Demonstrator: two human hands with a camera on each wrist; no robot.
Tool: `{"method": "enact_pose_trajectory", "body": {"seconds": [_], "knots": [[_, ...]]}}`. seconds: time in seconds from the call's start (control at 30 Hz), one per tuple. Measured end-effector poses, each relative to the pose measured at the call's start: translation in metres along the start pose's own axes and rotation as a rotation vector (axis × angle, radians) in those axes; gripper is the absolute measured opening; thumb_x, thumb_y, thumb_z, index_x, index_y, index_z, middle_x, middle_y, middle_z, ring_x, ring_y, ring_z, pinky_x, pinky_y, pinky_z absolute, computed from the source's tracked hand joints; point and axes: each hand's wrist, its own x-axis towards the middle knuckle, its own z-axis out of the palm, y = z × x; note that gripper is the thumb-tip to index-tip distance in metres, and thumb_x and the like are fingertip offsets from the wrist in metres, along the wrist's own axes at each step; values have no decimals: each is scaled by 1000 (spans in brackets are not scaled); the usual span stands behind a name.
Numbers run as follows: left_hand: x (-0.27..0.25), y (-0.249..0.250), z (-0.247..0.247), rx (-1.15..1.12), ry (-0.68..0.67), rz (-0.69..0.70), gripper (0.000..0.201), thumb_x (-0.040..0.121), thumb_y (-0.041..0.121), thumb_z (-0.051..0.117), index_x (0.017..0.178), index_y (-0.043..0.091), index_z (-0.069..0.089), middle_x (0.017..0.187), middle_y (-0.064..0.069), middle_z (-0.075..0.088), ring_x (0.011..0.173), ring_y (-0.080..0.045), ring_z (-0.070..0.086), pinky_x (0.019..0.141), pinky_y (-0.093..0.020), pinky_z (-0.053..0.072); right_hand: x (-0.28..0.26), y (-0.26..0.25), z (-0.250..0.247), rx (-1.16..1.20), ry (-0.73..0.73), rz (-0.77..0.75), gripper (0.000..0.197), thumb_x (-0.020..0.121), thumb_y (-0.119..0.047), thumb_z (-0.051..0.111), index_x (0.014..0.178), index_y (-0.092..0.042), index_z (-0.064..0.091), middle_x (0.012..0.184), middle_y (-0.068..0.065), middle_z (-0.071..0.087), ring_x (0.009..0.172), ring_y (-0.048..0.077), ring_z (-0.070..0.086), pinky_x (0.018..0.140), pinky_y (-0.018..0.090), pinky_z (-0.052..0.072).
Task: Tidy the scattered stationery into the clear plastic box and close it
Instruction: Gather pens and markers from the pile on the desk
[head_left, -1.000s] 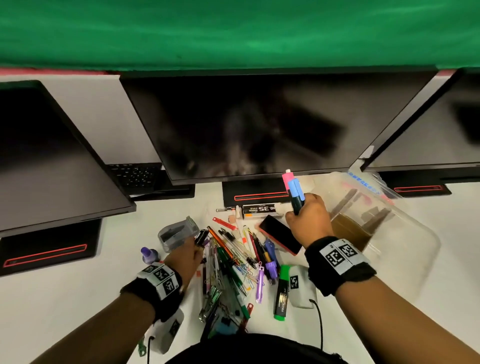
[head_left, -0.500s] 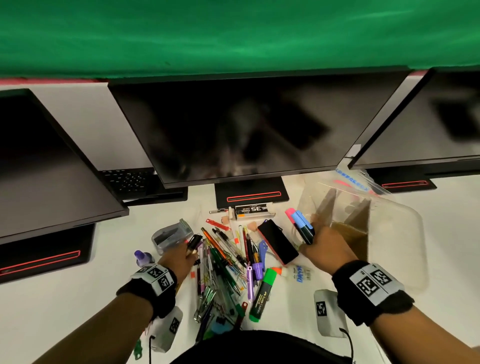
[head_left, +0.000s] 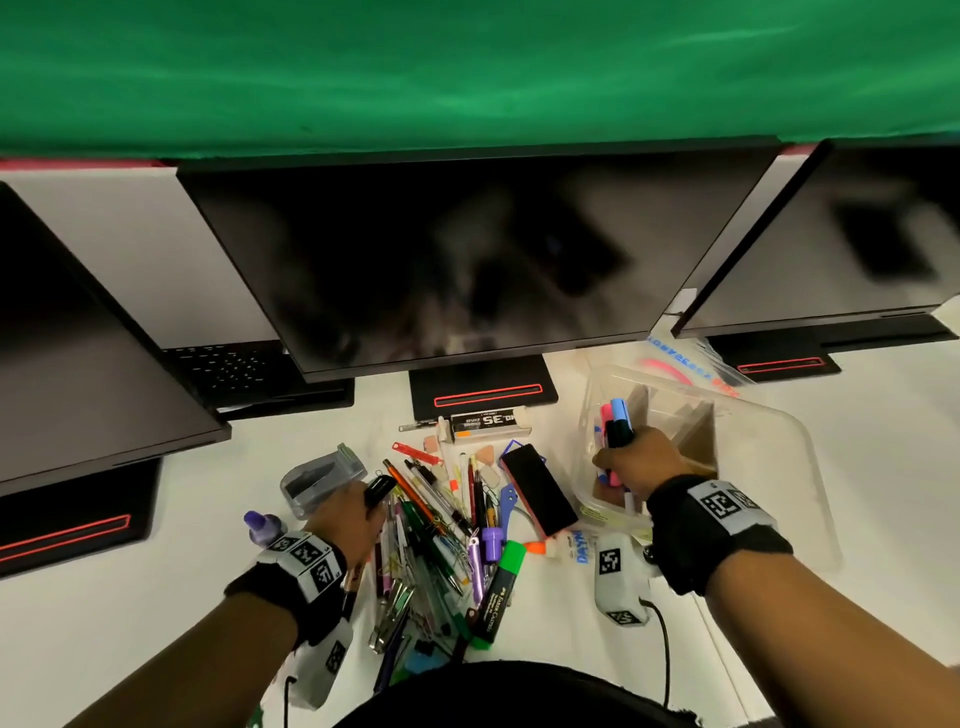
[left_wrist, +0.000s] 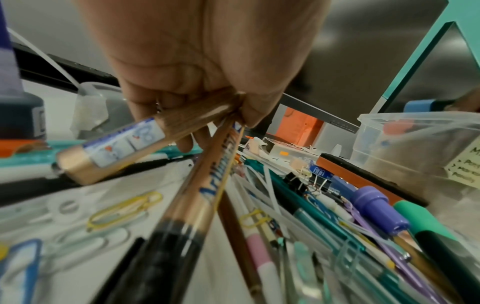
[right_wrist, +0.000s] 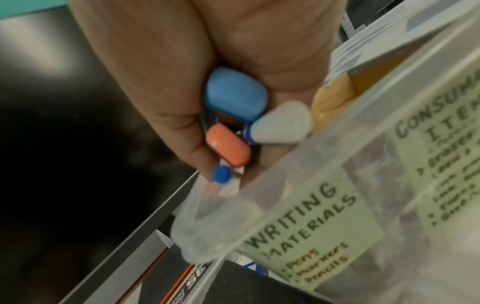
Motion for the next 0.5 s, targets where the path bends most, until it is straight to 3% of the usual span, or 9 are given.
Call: {"method": "enact_pose_trajectory", "body": {"seconds": [0.07, 0.13, 0.2, 0.27, 0.33, 0.43, 0.5], "knots": [[-1, -4, -1, -48, -3, 5, 30, 99, 34, 37, 92, 10, 55, 72, -8, 65, 52, -12, 55, 47, -17, 41, 5, -2, 6, -118, -19, -14, 24, 79, -10, 64, 96, 6, 62, 81, 18, 68, 71, 29, 66, 64, 31, 53], [-3, -7, -4, -83, -15, -23, 28, 99, 34, 35, 93, 12, 50, 72, -7, 61, 55, -13, 54, 52, -22, 43, 3, -5, 11, -211, -43, -56, 20, 82, -12, 61, 94, 4, 59, 82, 15, 65, 73, 26, 60, 61, 28, 45], [-4, -10, -4, -116, -7, -39, 24, 99, 35, 36, 94, 14, 47, 69, -2, 57, 57, -14, 54, 54, -25, 44, 3, -3, 15, -298, -39, -108, 25, 85, -13, 58, 105, 2, 58, 96, 18, 67, 84, 30, 61, 71, 28, 46], [-4, -13, -3, -151, 45, -53, 22, 98, 37, 39, 98, 15, 45, 68, 1, 57, 58, -12, 55, 54, -24, 41, -1, -5, 18, -330, 44, -168, 39, 85, -14, 58, 122, -3, 55, 116, 20, 63, 104, 35, 60, 90, 31, 44], [-5, -16, -4, -190, 81, -86, 23, 97, 39, 42, 106, 17, 44, 73, 1, 62, 61, -11, 58, 56, -23, 41, -7, -11, 24, -287, 166, -301, 40, 81, -11, 61, 121, -10, 57, 121, 17, 60, 109, 35, 57, 100, 33, 41], [-7, -17, -6, -227, 69, -114, 28, 95, 38, 46, 115, 18, 46, 82, 1, 64, 70, -14, 60, 66, -25, 43, -24, -25, 37, -307, 244, -586, 28, 78, -8, 62, 106, -12, 65, 116, 10, 62, 109, 29, 54, 100, 30, 37], [-12, -14, -10, -216, 75, -104, 31, 95, 34, 49, 120, 17, 47, 81, 3, 63, 71, -13, 59, 66, -23, 43, -34, -33, 53, -340, 128, -682, 23, 81, -9, 61, 104, -12, 65, 111, 8, 63, 107, 25, 54, 93, 25, 38]]}}
